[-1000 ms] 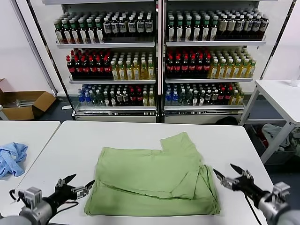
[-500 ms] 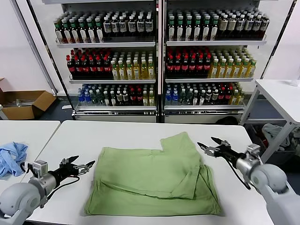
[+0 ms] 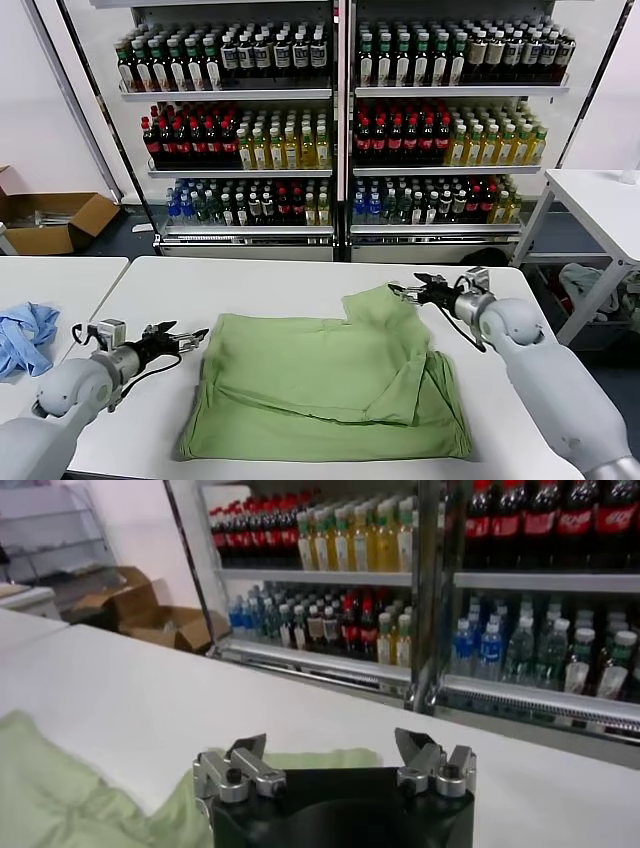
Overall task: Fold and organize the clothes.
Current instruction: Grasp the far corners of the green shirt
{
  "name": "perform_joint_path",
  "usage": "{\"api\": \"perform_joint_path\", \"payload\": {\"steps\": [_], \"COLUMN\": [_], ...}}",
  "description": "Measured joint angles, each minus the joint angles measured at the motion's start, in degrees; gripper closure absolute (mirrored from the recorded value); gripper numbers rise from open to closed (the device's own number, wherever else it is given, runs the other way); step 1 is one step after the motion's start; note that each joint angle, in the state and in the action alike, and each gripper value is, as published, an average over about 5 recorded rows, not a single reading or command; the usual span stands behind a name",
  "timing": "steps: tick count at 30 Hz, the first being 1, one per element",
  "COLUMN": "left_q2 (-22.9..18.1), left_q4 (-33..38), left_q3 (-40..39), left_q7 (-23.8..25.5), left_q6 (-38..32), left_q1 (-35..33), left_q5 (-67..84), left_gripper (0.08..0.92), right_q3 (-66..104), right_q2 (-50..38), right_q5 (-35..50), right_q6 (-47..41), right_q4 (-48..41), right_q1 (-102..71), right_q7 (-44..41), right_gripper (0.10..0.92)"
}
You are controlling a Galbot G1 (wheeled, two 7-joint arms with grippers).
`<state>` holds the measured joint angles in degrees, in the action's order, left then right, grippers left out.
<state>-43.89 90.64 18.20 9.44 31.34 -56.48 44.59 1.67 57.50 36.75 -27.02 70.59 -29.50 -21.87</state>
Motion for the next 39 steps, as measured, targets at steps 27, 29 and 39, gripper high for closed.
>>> {"api": "perform_joint_path", "payload": {"steps": [27, 29, 39], "left_q2": [-4.35, -4.34, -4.15], "left_q4": [-7.17, -7.11, -6.23], "left_q3": [-9.56, -9.61, -9.83], "left_q7": [0.99, 1.16, 2.41], "left_q6": [-0.46, -0.49, -0.52], "left_q1": [9.48, 9.33, 8.28], "left_q5": [-1.1, -1.14, -1.4], "left_gripper": [0.24, 0.299, 0.585], "right_q3": [-7.81, -8.02, -8.27], "right_q2": [3.13, 3.19, 2.96], "right_q5": [-1.39, -1.33, -0.24], "right_q6": [-0.08, -0.07, -0.19], "right_q4": [-7.96, -7.77, -6.36], "right_q1": [4.8, 4.67, 4.08], "right_q7": [0.5, 0.63, 1.33], "right_gripper": [0.449, 0.509, 0.787]}}
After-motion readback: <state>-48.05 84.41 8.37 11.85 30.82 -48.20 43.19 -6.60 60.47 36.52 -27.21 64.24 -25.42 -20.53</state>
